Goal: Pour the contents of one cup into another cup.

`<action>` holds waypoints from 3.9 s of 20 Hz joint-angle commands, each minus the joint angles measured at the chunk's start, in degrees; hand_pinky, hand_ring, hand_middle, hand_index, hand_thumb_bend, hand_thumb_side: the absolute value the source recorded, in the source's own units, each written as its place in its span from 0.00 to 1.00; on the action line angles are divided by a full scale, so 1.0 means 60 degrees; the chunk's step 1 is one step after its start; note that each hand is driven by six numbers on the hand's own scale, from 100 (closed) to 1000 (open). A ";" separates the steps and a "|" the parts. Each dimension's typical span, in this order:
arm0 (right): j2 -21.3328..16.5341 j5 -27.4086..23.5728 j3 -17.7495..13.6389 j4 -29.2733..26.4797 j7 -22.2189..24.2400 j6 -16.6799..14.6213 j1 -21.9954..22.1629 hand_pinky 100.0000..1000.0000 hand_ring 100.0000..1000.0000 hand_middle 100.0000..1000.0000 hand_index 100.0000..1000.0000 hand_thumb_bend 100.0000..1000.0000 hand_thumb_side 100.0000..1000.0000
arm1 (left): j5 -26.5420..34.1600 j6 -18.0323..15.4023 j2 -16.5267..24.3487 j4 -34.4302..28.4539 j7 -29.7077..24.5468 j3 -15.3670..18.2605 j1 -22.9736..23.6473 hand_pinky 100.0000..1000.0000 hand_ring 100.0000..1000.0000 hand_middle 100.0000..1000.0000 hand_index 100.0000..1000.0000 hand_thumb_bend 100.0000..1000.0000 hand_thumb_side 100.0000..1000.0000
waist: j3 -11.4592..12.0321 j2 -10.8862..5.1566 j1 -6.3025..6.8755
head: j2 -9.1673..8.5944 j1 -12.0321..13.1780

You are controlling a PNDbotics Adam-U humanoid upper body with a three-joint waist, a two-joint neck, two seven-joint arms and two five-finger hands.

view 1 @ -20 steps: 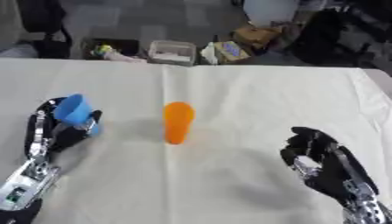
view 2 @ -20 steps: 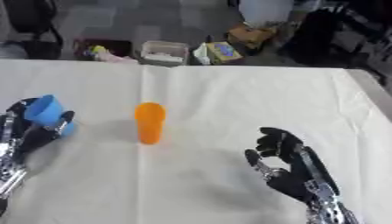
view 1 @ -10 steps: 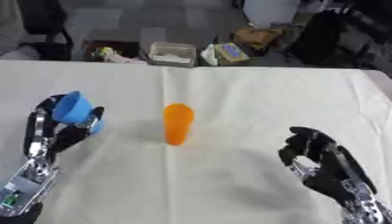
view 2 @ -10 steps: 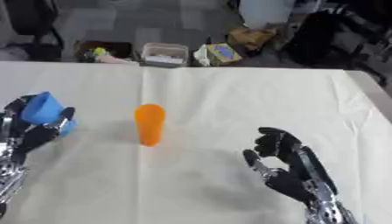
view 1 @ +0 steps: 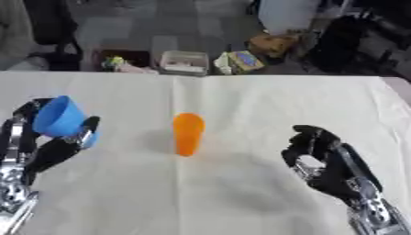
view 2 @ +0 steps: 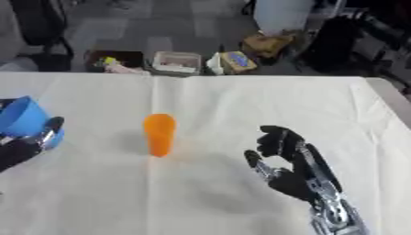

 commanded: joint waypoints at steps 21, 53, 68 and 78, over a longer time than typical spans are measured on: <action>-0.1250 0.1278 0.0763 0.3775 -0.0234 -0.1292 -0.2551 0.72 0.77 0.74 0.85 0.53 0.09 | 0.0249 0.0111 -0.0755 -0.1975 -0.1789 -0.1028 0.0769 0.57 0.23 0.29 0.65 0.22 0.00 | 0.1856 -0.0463 0.0759 | -0.0002 -0.1511; 0.0183 0.1820 0.1101 0.5907 0.0710 -0.1898 -0.3730 0.69 0.73 0.70 0.84 0.51 0.16 | 0.0293 0.0470 -0.1208 -0.1975 -0.2097 -0.1397 0.0465 0.57 0.23 0.29 0.65 0.20 0.00 | 0.2394 -0.0435 0.0657 | 0.0266 -0.1628; 0.0504 0.1988 0.1052 0.6654 0.0779 -0.1752 -0.3890 0.41 0.44 0.41 0.68 0.37 0.02 | 0.0350 0.0505 -0.1291 -0.1975 -0.2199 -0.1498 0.0375 0.58 0.23 0.29 0.65 0.20 0.00 | 0.2577 -0.0299 0.0817 | -0.0021 -0.1782; 0.0533 0.1707 0.0950 0.6558 0.0436 -0.1679 -0.3889 0.14 0.15 0.12 0.41 0.00 0.00 | 0.0354 0.0513 -0.1281 -0.1975 -0.2174 -0.1500 0.0383 0.58 0.23 0.29 0.65 0.19 0.00 | 0.2520 -0.0297 0.0817 | -0.0059 -0.1794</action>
